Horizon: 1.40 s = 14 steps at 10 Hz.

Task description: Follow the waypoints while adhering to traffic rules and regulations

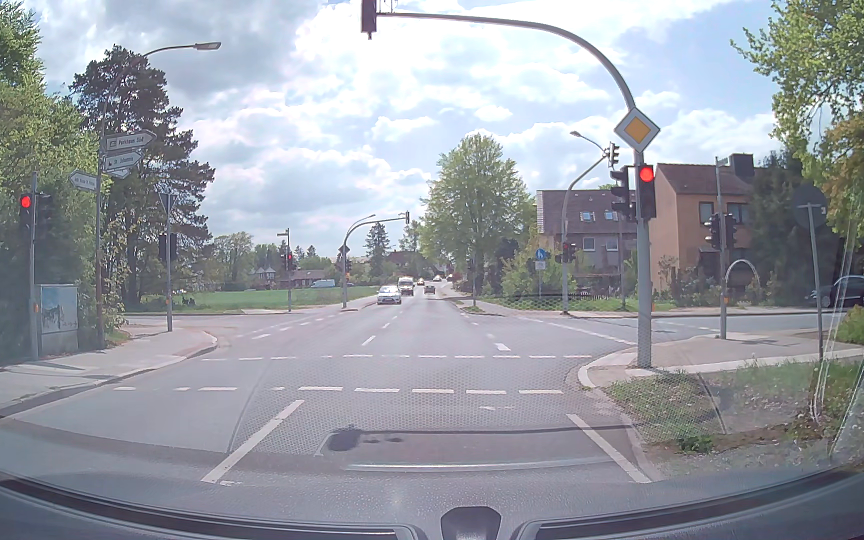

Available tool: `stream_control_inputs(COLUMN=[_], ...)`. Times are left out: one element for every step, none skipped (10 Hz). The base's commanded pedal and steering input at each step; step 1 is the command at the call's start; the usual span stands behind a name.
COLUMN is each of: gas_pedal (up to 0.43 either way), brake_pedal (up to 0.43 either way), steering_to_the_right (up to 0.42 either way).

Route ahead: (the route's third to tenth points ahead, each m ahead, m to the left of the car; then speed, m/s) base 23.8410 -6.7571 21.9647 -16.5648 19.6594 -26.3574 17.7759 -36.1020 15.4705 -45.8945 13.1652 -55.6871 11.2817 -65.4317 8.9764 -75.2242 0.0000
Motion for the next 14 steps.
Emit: stream_control_inputs(gas_pedal=[0.000,0.000,0.000,0.000,0.000,0.000,0.000,0.000,0.000,0.000,0.000,0.000,0.000,0.000], brake_pedal=[0.207,0.207,0.207,0.207,0.207,0.207,0.207,0.207,0.207,0.207,0.207,0.207,0.207,0.207], steering_to_the_right=[-0.015,-0.015,-0.015,-0.015,-0.015,-0.014,-0.014,-0.014,-0.014,-0.014,-0.014,-0.014,-0.014,-0.014])
